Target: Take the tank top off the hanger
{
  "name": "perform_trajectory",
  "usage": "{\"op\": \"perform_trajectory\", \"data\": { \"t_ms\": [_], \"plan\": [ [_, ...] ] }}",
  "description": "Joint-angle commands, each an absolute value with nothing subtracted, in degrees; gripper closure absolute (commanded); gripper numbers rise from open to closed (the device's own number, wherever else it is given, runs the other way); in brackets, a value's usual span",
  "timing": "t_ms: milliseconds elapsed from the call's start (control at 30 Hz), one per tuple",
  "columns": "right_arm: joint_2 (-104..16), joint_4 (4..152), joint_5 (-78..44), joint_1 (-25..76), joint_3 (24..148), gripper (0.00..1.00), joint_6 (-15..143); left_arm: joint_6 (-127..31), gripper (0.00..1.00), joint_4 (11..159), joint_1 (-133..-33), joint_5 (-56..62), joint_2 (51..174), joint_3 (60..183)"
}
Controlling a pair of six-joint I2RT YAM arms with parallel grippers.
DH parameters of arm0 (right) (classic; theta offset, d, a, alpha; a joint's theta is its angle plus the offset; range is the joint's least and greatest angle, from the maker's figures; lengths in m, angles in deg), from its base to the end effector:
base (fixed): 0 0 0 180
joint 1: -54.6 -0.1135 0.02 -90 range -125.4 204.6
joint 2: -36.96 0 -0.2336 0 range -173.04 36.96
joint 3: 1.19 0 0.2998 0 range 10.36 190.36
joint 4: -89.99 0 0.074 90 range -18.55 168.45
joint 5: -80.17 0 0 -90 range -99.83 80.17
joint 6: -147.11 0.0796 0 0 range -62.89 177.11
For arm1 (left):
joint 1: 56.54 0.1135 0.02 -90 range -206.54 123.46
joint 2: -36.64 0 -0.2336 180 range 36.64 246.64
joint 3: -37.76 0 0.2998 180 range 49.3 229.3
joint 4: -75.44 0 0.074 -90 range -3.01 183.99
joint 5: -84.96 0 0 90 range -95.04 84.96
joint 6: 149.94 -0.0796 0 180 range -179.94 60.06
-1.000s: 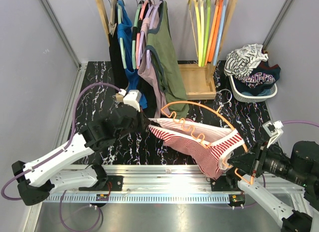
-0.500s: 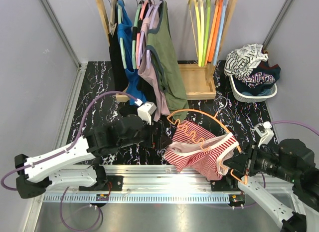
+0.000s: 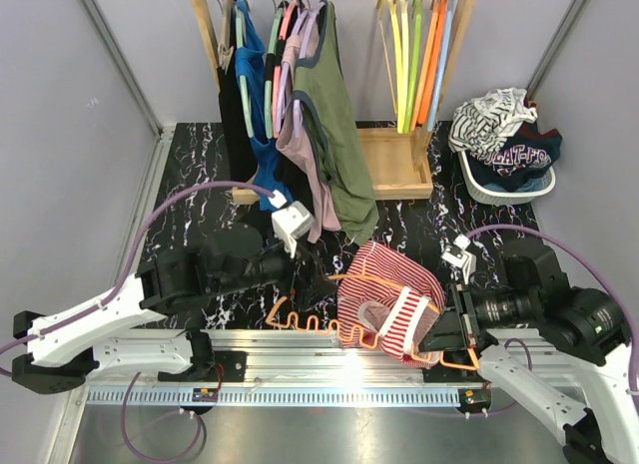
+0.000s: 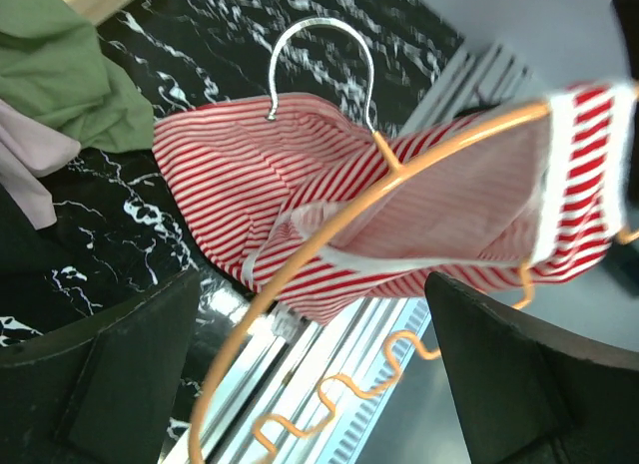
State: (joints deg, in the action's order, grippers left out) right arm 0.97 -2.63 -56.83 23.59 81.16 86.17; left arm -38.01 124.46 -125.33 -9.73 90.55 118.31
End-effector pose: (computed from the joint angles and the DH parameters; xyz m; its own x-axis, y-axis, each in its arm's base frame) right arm 0.0785 0.1151 0.3751 -0.9224 -0.1680 -0.3477 -0.3852 0.4640 0.7977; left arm 0.1118 -0.2700 0.3783 -0.4646 0.1683 -0.8694 0.7851 0.5324 -0.3165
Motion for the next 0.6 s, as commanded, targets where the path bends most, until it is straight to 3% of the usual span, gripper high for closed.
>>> {"op": "perform_trajectory", "data": {
  "t_ms": [0, 133, 233, 333, 367, 433, 500, 533, 567],
  "plan": [
    [-0.5, 3.1, -69.1, 23.7, 83.8, 1.00, 83.6, -44.9, 0.01, 122.8, -126.4, -5.4, 90.2, 117.0],
    [-1.9, 4.3, -74.2, 23.7, 85.1, 1.00, 82.6, -46.9, 0.02, 125.0, -126.8, -3.4, 90.2, 116.2],
    [-3.1, 4.8, -75.7, 23.7, 85.9, 1.00, 81.4, -46.9, 0.14, 125.2, -126.8, 0.4, 89.8, 115.6],
    [-4.3, 4.6, -74.0, 23.7, 85.9, 1.00, 80.2, -45.8, 0.88, 126.3, -126.8, 0.6, 89.7, 115.7],
    [-4.5, 4.4, -72.9, 23.7, 86.1, 1.00, 79.8, -45.4, 1.00, 126.4, -126.8, 0.2, 89.5, 115.6],
    [-5.6, 3.6, -68.0, 23.7, 86.4, 0.93, 79.0, -44.7, 1.00, 126.9, -126.8, -0.8, 87.8, 114.8],
    [-6.1, 3.4, -63.1, 23.7, 86.9, 0.56, 79.0, -44.3, 1.00, 127.9, -126.9, -2.9, 86.2, 114.1],
    [-6.2, 3.6, -57.2, 23.7, 87.1, 0.19, 79.3, -43.9, 1.00, 128.6, -126.8, -4.8, 84.6, 114.0],
    [-6.3, 3.5, -53.6, 23.7, 87.8, 0.01, 79.7, -43.3, 1.00, 129.4, -126.8, -7.7, 84.1, 114.0]
  ]
}}
